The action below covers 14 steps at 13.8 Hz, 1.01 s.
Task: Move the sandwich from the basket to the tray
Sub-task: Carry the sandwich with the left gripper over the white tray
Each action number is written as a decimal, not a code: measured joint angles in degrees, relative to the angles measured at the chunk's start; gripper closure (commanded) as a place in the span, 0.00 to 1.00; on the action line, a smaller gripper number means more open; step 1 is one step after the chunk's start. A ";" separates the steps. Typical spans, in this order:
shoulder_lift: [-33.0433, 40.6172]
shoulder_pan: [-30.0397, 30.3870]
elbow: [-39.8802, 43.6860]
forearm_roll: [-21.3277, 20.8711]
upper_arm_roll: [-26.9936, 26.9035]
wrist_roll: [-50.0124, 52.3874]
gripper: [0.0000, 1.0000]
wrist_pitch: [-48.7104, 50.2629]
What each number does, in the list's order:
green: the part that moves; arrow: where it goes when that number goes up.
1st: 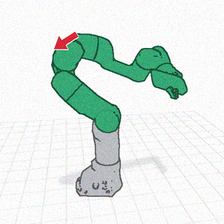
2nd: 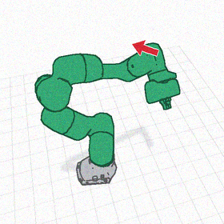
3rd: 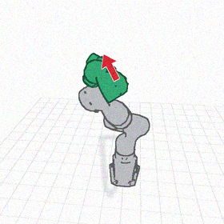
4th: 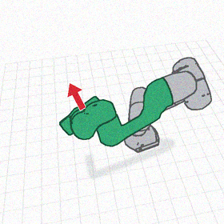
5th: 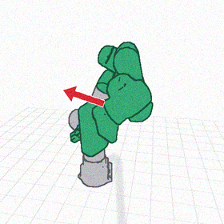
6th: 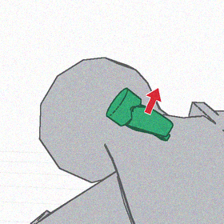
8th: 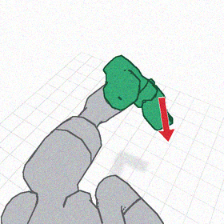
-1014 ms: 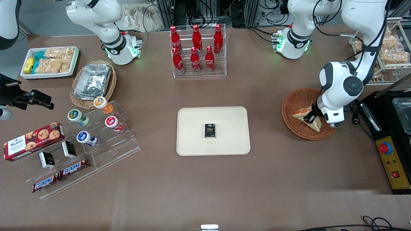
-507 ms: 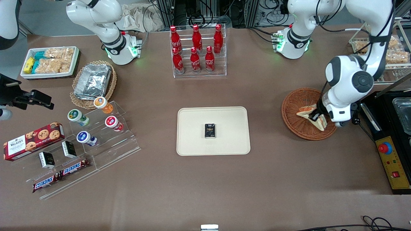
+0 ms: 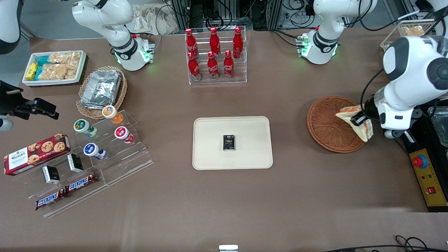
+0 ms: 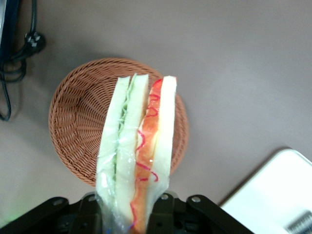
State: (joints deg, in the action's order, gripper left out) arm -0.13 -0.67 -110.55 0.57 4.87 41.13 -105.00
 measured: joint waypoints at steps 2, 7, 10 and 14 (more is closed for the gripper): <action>-0.12 -0.23 4.28 0.49 3.33 -0.60 1.00 3.38; -0.73 -1.32 13.34 0.84 13.95 -0.86 1.00 10.75; -2.66 -1.49 13.33 0.71 19.40 -1.05 1.00 10.37; -9.71 -5.77 12.38 -3.19 21.46 -0.69 1.00 4.40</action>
State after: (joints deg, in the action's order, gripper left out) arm -9.85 -6.44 -98.17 -2.62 26.33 40.45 -100.60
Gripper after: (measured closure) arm 0.749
